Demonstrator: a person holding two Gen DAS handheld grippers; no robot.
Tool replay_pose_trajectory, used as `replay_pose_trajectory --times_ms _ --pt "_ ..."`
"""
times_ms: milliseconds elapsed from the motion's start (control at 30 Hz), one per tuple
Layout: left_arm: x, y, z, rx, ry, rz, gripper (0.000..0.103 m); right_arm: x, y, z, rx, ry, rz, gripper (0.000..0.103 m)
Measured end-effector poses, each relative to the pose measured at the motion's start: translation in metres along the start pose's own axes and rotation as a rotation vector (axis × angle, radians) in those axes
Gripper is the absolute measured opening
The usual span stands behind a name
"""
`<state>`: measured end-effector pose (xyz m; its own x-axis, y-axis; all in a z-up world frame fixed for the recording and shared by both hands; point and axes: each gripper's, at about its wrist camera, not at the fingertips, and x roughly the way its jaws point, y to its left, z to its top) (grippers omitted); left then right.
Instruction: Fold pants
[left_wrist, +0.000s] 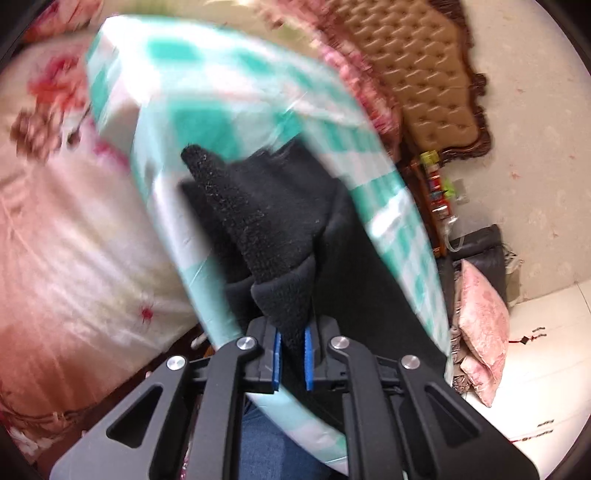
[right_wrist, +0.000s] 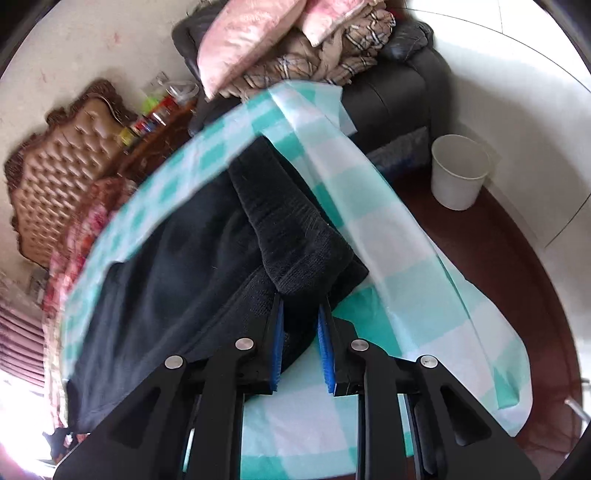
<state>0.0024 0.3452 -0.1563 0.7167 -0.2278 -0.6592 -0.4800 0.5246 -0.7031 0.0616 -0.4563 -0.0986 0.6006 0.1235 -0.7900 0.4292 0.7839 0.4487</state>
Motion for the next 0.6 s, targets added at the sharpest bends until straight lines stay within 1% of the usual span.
replay_pose_trajectory --times_ms 33,100,133,200,300,367,433,533,567,600 --pt "-0.009 -0.009 0.003 0.016 -0.023 -0.018 0.009 -0.009 0.004 0.002 -0.004 -0.014 0.024 0.021" --pt "-0.02 -0.019 0.007 0.022 -0.045 -0.039 0.008 -0.027 0.014 0.005 -0.018 -0.046 0.058 0.02" --pt "-0.025 -0.024 0.008 0.033 -0.058 -0.045 0.008 -0.032 0.018 0.005 -0.03 -0.062 0.06 0.02" --pt "-0.024 -0.026 0.008 0.057 -0.061 -0.022 0.008 -0.026 0.019 0.003 -0.046 -0.063 0.015 0.02" --pt "-0.006 0.006 0.004 -0.025 -0.001 0.009 0.008 0.002 0.001 -0.005 0.002 0.012 -0.024 0.02" --pt "0.0 0.017 0.0 -0.032 0.016 0.03 0.008 0.006 -0.007 -0.012 0.011 0.023 -0.037 0.02" --pt "0.0 0.025 -0.001 -0.056 0.021 0.019 0.008 0.0 -0.011 -0.015 0.022 0.018 -0.025 0.019" --pt "-0.01 0.013 0.002 -0.03 -0.013 -0.004 0.008 -0.02 -0.007 -0.015 0.011 -0.022 -0.02 0.018" --pt "-0.015 0.008 0.003 -0.022 -0.029 -0.011 0.008 -0.027 -0.005 -0.014 -0.001 -0.052 -0.057 0.011" --pt "-0.019 0.004 0.002 -0.017 -0.043 -0.012 0.008 -0.04 -0.004 -0.011 -0.015 -0.104 -0.114 0.011"
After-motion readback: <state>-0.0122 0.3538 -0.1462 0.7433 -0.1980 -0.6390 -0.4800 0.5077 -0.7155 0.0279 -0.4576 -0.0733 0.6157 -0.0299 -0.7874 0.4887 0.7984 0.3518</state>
